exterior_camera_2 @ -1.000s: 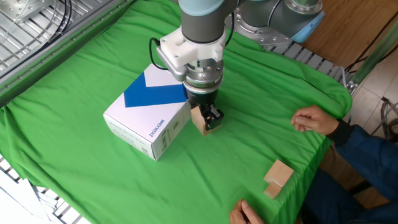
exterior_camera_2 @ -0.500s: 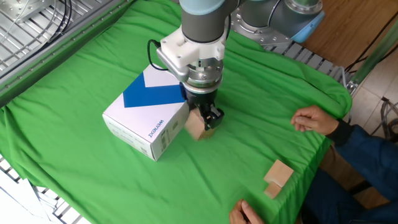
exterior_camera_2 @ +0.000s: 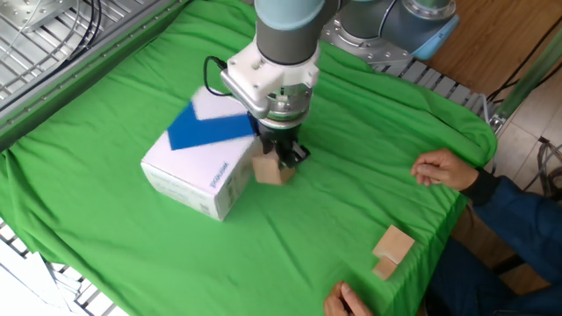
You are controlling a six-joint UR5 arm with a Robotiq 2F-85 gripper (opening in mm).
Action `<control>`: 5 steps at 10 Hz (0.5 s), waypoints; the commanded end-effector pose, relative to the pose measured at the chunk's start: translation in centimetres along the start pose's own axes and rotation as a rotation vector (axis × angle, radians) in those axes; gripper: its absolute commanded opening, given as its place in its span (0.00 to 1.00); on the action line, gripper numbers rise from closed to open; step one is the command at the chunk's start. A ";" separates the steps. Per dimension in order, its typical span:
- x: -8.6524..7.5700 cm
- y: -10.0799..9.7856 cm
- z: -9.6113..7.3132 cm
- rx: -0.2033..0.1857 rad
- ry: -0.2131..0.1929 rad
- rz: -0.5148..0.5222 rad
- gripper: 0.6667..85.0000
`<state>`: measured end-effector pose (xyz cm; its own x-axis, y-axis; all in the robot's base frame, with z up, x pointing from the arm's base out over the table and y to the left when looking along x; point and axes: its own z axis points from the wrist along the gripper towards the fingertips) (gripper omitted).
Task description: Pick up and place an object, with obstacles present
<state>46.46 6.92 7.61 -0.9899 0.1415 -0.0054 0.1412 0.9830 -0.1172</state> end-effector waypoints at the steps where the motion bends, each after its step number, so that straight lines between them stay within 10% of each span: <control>1: -0.8 -5.2 -1.8 0.170 0.005 -0.155 0.57; 5: -0.4 -5.1 -2.0 0.157 0.027 -0.188 0.77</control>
<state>46.41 2.80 9.49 -0.9995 -0.0038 0.0313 -0.0115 0.9678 -0.2514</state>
